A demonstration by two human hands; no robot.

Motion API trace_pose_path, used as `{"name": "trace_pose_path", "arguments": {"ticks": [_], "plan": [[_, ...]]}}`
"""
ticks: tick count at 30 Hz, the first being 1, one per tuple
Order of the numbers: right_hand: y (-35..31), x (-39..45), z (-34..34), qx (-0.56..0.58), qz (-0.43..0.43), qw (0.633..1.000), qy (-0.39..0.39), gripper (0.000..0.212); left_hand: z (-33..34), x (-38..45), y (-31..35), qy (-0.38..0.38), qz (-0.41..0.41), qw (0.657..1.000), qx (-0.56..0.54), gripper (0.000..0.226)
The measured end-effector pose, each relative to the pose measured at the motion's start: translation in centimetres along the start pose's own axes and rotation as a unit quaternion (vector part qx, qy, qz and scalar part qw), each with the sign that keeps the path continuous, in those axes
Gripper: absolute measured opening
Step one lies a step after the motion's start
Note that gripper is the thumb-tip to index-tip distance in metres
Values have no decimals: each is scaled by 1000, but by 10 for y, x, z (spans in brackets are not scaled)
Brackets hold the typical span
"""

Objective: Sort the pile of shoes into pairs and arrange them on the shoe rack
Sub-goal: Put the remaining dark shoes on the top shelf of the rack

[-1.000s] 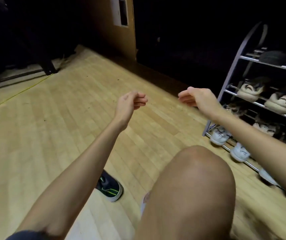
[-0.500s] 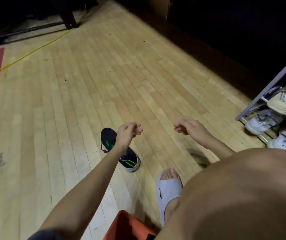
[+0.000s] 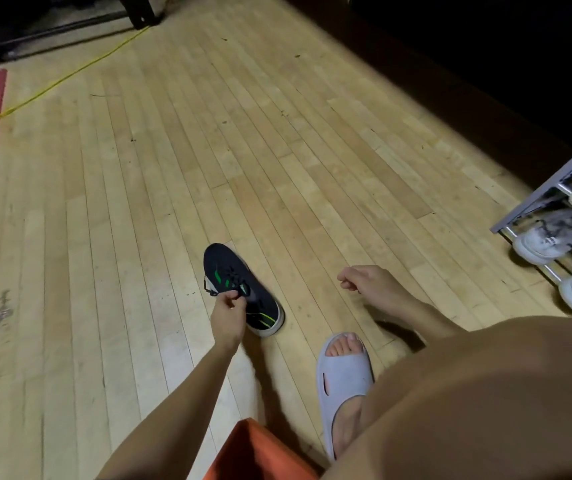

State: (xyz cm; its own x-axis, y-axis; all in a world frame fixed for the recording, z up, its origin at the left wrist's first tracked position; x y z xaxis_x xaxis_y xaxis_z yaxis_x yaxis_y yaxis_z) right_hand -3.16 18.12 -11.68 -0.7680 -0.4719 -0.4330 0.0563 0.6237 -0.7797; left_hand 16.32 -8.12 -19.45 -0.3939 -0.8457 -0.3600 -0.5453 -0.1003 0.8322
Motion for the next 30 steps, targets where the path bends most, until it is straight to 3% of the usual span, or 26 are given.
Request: {"name": "trace_pose_path", "arguments": {"ticks": [3, 6, 10, 18, 23, 27, 30], "plan": [[3, 2, 9, -40, -18, 999, -8, 39, -10, 4, -19, 53, -55, 997, 12, 28], [9, 4, 16, -55, -19, 998, -14, 42, -4, 9, -43, 43, -136, 989, 27, 47], [16, 6, 19, -82, -32, 996, -11, 53, 11, 13, -48, 5, -140, 990, 20, 41], [28, 8, 26, -113, -22, 993, -14, 53, 26, 18, -47, -27, -149, 983, 104, 36], [34, 8, 27, -112, -7, 994, -15, 52, 47, 6, -47, -78, -202, 975, 55, 25], [30, 8, 16, -119, -1, 993, 3, 53, 70, -15, -28, -97, -187, 975, 70, 16], [22, 5, -1, -104, -2, 994, 24, 53, 104, -38, 0, -150, -192, 970, 17, 9]]}}
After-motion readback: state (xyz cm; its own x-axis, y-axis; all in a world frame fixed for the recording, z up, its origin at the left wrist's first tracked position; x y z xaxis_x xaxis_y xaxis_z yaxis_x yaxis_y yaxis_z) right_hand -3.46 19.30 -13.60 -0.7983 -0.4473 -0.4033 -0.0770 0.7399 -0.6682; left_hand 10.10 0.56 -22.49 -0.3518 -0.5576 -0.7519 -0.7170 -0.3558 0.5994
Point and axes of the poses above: each hand's wrist, its own x-axis towards the middle knuckle, its own z-axis out of the palm, y = z × x, the point moved 9 cm from there along x, towards the middle knuckle, and after that the axes turned 4 degrees about y, right-handed, at the moved point
